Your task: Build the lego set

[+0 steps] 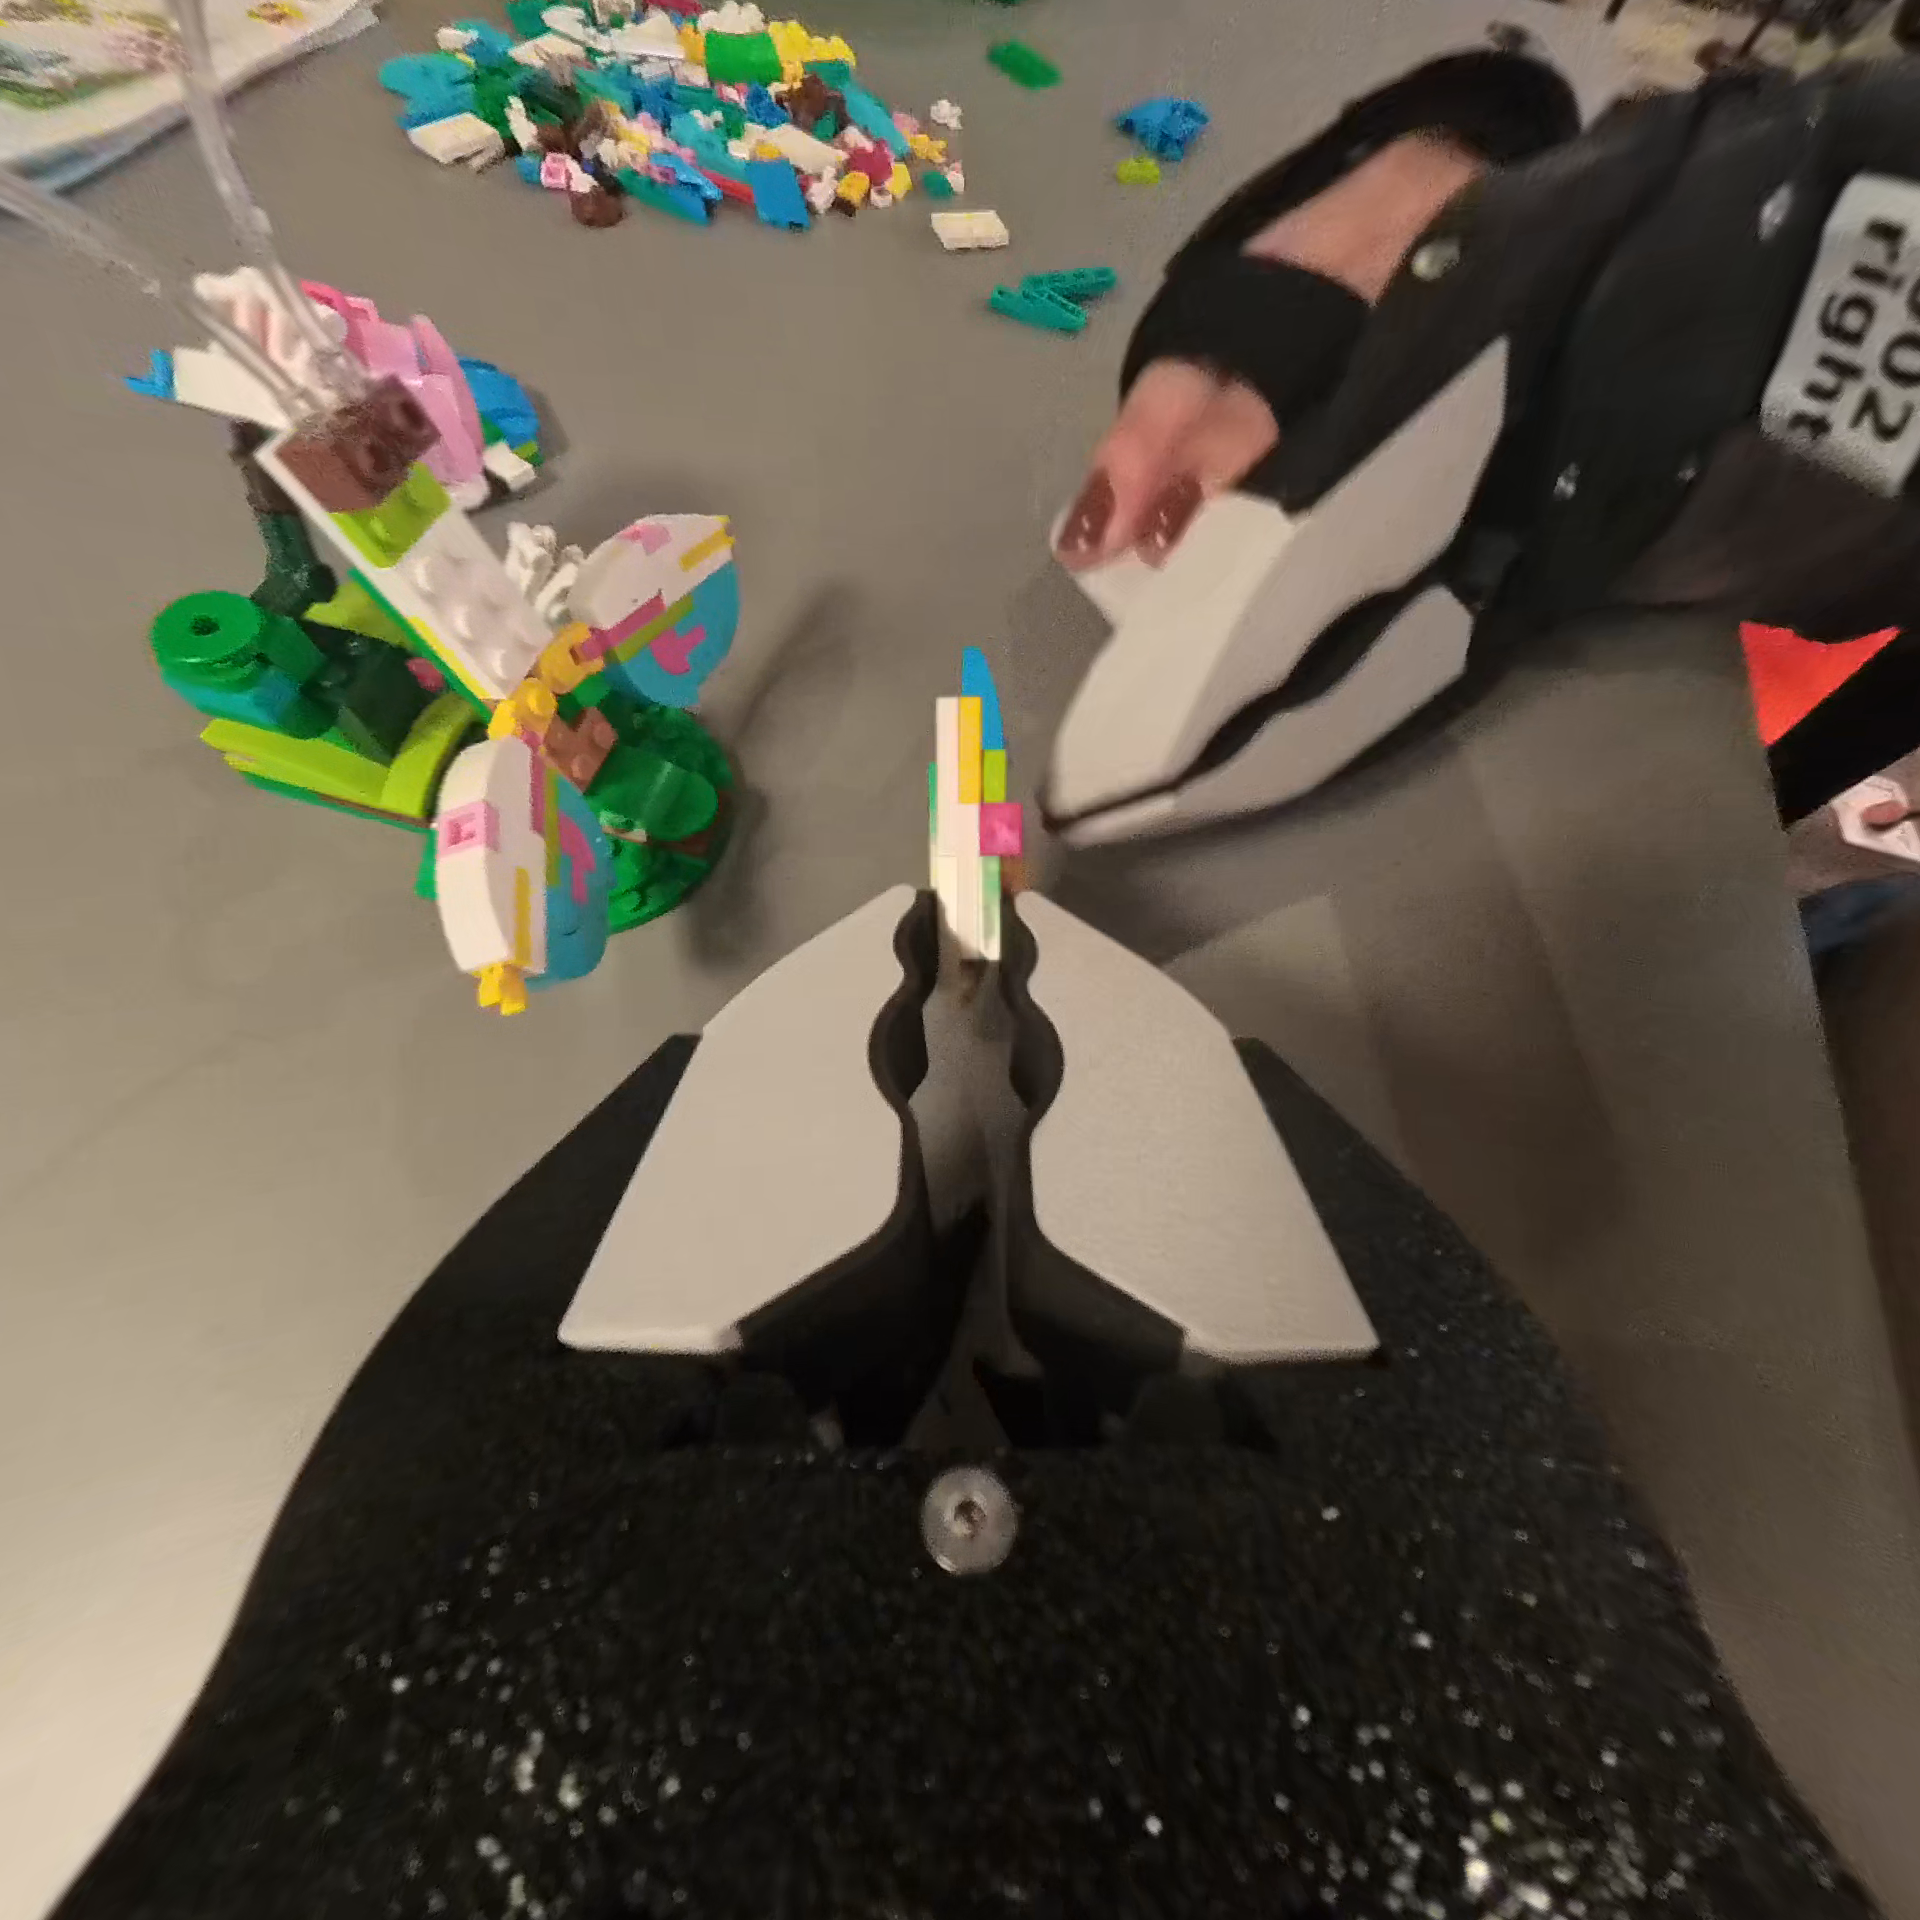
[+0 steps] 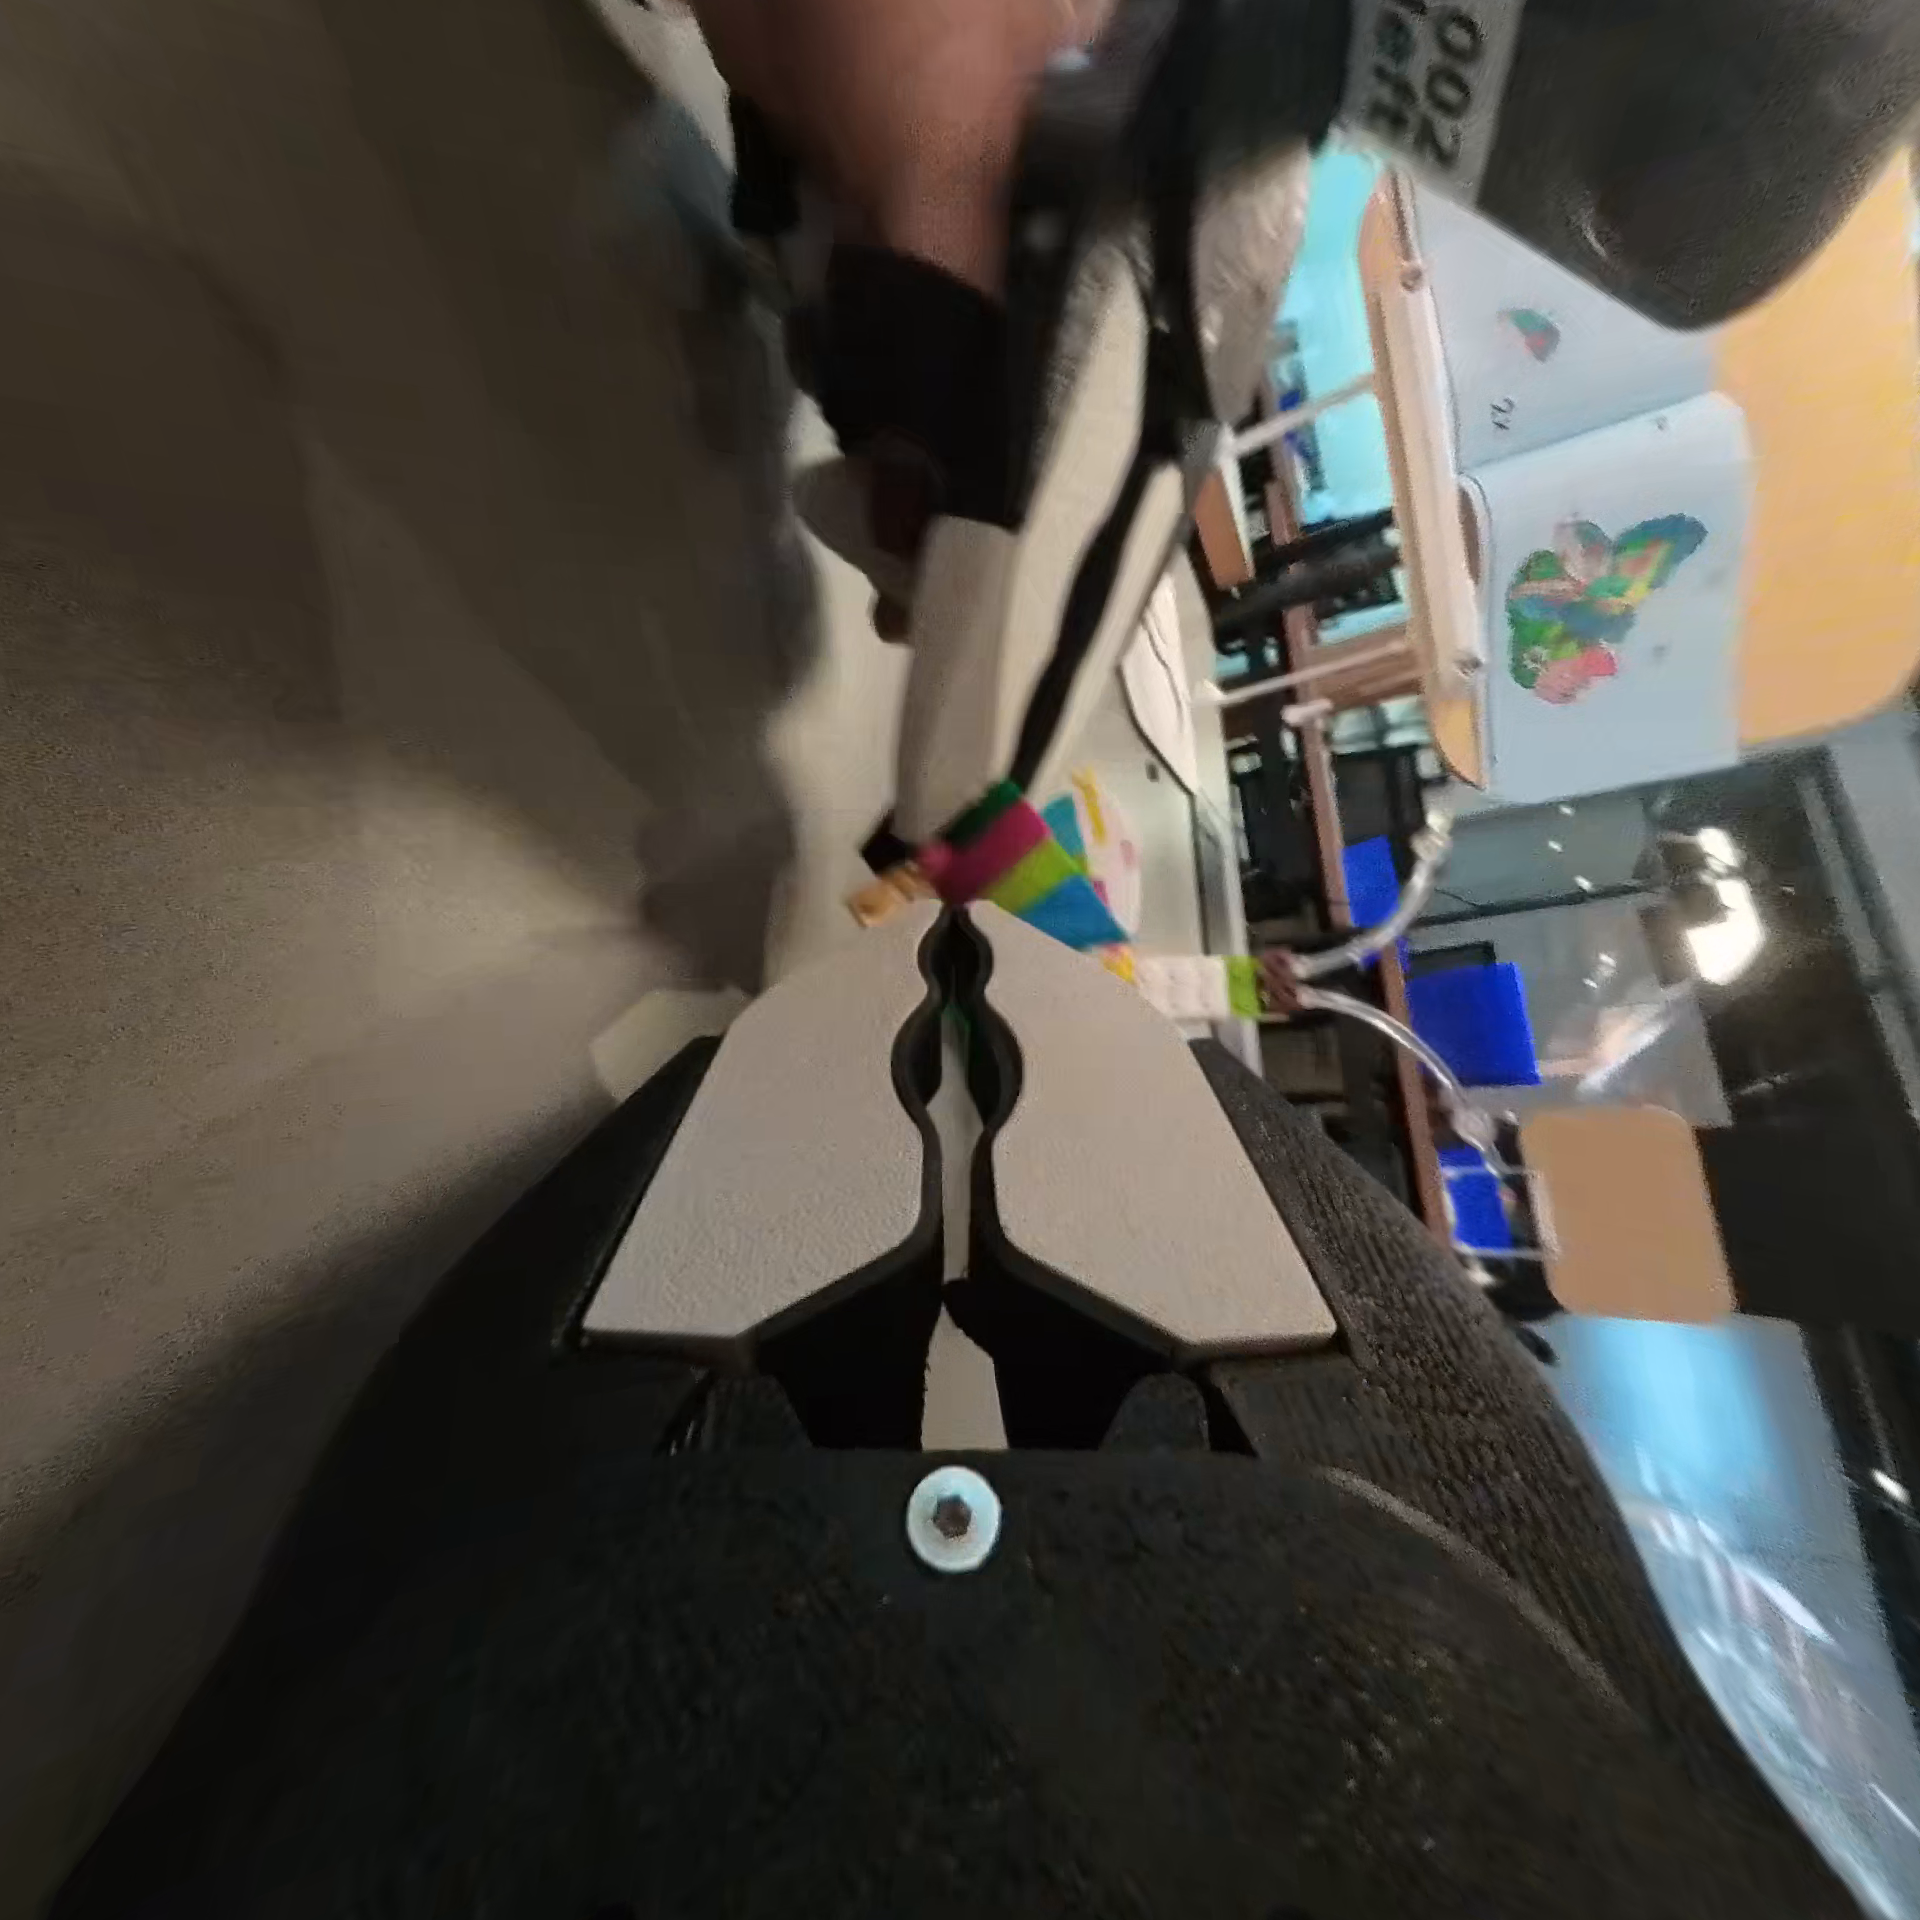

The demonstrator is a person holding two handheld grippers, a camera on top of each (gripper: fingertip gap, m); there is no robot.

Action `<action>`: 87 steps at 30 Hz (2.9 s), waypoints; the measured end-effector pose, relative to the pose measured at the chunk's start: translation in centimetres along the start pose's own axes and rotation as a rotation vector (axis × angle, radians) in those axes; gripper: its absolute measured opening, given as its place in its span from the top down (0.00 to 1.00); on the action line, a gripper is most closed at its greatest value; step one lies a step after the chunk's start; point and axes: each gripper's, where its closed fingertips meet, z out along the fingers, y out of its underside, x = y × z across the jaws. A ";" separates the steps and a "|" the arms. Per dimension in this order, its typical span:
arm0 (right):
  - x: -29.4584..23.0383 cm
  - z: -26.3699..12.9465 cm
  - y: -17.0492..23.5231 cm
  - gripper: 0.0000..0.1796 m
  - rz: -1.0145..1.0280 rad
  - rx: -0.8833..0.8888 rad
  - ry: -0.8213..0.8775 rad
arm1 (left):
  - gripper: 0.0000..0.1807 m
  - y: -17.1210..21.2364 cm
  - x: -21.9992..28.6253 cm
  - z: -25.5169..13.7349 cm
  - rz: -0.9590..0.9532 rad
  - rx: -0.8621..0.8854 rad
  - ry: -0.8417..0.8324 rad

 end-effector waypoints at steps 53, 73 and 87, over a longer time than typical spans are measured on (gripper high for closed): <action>5.2 -0.6 -3.7 0.94 0.744 0.332 0.027 | 0.93 -2.8 2.5 -0.4 0.100 0.176 0.082; 3.6 -0.4 -4.0 0.97 0.524 0.296 0.025 | 0.93 -2.0 3.4 0.4 0.084 0.115 0.117; 2.7 0.1 -4.0 0.97 0.256 0.210 0.101 | 0.93 -0.9 3.1 0.8 0.064 0.036 0.104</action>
